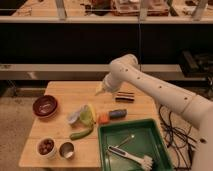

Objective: Place banana in purple bowl

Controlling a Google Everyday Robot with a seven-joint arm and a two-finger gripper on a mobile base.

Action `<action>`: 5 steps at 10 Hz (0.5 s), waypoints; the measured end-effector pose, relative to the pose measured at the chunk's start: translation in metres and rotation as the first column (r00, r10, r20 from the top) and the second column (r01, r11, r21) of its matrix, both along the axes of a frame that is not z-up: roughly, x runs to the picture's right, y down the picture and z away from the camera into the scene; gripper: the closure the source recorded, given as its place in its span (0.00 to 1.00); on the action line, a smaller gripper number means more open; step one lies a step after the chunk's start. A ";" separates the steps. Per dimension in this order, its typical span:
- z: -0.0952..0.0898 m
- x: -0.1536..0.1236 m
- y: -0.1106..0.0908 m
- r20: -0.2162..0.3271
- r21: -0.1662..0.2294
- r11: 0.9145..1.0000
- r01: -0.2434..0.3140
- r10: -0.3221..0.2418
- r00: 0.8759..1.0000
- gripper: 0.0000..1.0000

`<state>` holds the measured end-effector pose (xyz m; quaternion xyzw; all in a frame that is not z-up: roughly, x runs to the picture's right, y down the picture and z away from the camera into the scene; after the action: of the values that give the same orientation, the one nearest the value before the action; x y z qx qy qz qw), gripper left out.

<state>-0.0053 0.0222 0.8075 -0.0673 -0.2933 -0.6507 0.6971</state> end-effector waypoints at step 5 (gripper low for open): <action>0.058 -0.008 0.038 0.057 -0.056 0.995 0.078 -0.074 0.996 0.35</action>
<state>-0.0137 0.0602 0.8656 -0.0808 -0.3285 -0.6695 0.6613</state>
